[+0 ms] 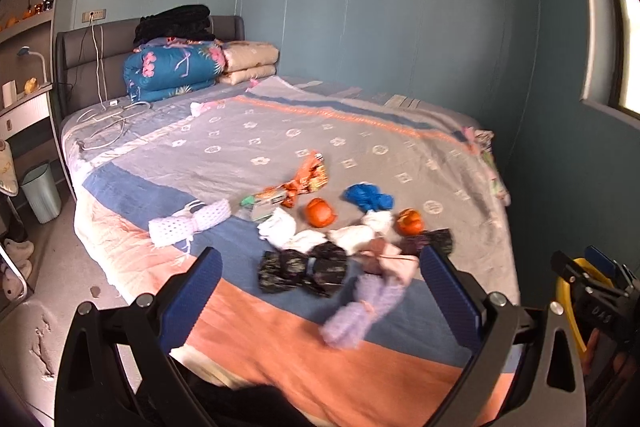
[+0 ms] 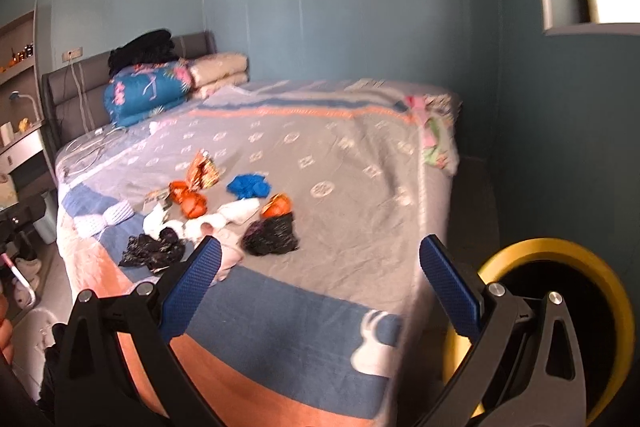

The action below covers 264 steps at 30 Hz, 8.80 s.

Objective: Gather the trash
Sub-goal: 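Grasp a black plastic bag with the right gripper while the left gripper grasps another black bag, then carry both black bags over the yellow-rimmed bin, then open both grippers to drop the black bags into the bin, then move both tools back over the trash on the bed, then grasp the white mesh net with the left gripper while the right gripper grasps the pink cloth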

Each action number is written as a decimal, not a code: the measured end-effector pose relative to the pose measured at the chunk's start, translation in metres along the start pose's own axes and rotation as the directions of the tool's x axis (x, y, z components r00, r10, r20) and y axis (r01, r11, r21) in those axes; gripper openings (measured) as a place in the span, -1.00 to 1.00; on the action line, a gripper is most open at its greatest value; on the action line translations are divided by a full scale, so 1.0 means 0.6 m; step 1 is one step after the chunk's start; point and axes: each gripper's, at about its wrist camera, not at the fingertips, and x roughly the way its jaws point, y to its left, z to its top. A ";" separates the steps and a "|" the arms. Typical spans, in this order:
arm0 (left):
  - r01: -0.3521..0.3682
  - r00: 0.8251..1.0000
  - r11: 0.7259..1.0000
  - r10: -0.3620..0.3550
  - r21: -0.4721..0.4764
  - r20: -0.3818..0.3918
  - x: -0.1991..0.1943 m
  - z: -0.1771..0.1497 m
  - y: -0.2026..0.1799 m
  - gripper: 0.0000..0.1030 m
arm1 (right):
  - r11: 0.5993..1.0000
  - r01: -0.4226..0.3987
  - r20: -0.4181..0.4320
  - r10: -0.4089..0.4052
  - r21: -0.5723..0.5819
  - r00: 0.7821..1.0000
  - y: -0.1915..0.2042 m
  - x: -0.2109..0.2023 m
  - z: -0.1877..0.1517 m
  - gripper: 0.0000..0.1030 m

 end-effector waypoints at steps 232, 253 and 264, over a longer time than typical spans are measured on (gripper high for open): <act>-0.090 0.986 0.992 0.076 -0.091 -0.151 0.296 0.052 0.308 0.84 | 0.971 -0.237 -0.342 0.217 -0.017 0.914 0.169 0.271 0.024 0.61; 0.022 0.943 1.000 -0.021 -0.003 -0.332 0.463 0.029 0.309 0.73 | 0.968 -0.244 -0.459 0.193 -0.055 0.867 0.203 0.391 -0.006 0.49; 0.058 0.920 0.998 -0.058 -0.011 -0.387 0.506 0.014 0.305 -0.01 | 0.968 -0.246 -0.518 0.191 -0.039 0.834 0.205 0.429 -0.029 0.06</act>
